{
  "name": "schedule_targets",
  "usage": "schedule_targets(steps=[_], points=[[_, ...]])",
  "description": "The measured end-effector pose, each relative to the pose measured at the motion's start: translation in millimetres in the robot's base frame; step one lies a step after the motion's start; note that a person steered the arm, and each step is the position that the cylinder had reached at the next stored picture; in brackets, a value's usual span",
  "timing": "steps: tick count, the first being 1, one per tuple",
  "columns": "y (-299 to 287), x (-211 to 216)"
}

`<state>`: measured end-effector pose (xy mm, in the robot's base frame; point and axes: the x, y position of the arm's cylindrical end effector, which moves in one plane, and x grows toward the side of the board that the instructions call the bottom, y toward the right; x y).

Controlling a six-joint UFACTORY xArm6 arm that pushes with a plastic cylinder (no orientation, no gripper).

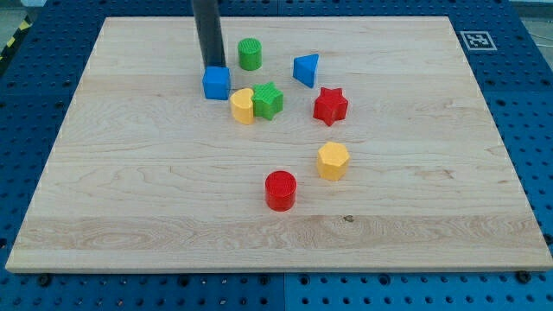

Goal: Place the blue cube on top of the yellow heart

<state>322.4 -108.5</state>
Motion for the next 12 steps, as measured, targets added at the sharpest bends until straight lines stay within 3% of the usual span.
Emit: schedule_targets(steps=[2,4,12], points=[[-56,0],[-59,14],[57,19]])
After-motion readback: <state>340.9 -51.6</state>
